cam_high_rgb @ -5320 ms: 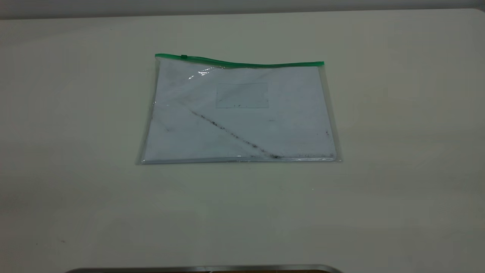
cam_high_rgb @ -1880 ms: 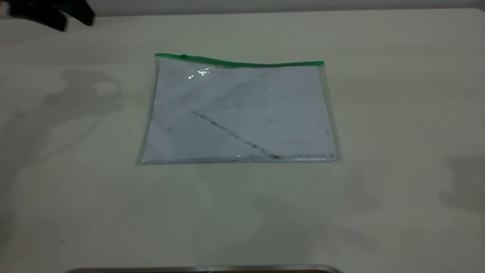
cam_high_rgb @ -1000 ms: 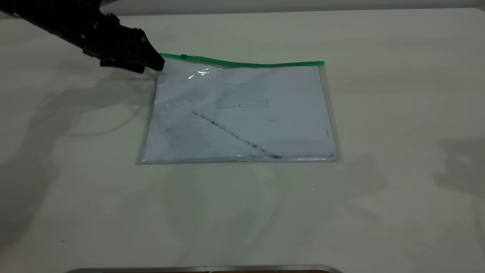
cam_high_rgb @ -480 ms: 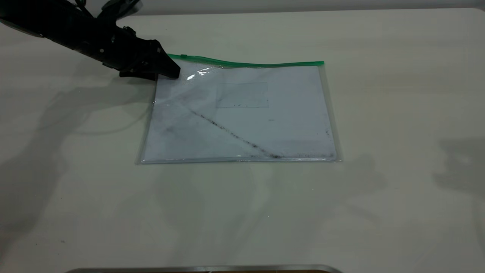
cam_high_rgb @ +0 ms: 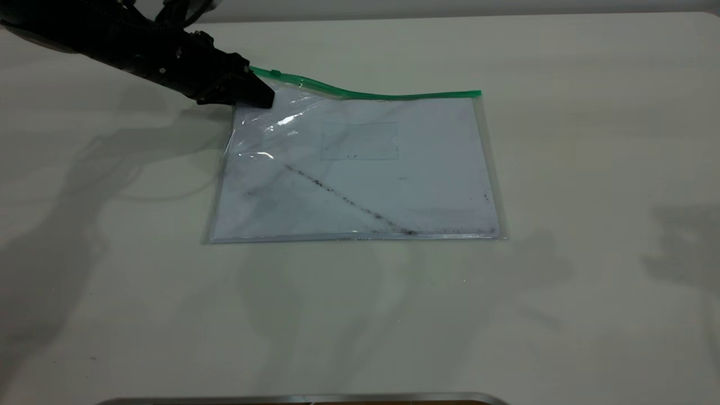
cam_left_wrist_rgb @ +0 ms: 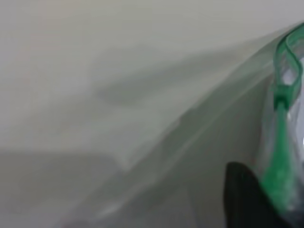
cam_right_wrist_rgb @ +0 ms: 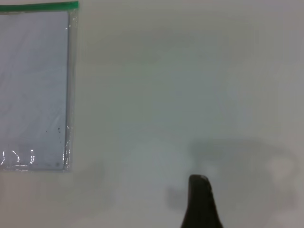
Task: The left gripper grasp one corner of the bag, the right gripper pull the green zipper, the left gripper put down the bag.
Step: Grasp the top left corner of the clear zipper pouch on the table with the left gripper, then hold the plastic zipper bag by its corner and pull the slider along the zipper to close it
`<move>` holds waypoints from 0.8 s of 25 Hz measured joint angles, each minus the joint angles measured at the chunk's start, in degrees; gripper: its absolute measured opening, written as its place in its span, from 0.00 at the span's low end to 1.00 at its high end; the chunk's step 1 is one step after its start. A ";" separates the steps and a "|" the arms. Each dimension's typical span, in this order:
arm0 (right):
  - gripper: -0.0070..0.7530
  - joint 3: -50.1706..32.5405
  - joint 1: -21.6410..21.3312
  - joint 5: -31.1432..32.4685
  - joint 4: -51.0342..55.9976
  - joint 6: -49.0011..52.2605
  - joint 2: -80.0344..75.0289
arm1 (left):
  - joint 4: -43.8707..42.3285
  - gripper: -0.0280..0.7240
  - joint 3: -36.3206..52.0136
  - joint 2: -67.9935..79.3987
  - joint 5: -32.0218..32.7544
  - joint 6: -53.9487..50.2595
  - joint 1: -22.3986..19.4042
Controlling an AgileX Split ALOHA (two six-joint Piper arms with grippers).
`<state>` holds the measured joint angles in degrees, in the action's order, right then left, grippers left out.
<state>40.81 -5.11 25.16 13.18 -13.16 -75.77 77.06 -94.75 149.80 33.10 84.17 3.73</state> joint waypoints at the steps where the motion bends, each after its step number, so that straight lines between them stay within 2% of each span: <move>1: 0.78 0.00 0.00 0.00 0.00 0.00 0.00 | 0.00 0.27 0.00 0.00 0.46 0.80 0.00; 3: 0.78 0.00 0.00 0.00 0.00 0.00 0.00 | 0.24 0.13 0.00 0.00 1.62 3.82 0.00; 4: 0.78 0.00 0.00 0.00 0.00 0.00 0.00 | 0.44 0.11 -0.12 0.00 2.32 5.64 0.00; 7: 0.78 0.00 0.00 0.00 0.00 -1.16 0.00 | -0.02 0.11 -1.80 0.05 6.06 12.55 0.00; 11: 0.78 0.54 0.85 -0.48 1.05 -4.71 -0.06 | -5.43 0.11 -7.23 0.18 15.71 19.72 0.00; 16: 0.78 0.60 5.07 -4.87 4.24 -11.19 -0.11 | -12.59 0.11 -15.32 0.36 27.88 21.43 0.13; 20: 0.78 2.61 9.21 -6.08 6.89 -14.92 -2.78 | -19.91 0.11 -20.30 0.36 32.20 21.90 1.52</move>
<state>43.42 4.10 19.08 20.07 -28.08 -78.55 57.15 -115.06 150.16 65.30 106.07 5.24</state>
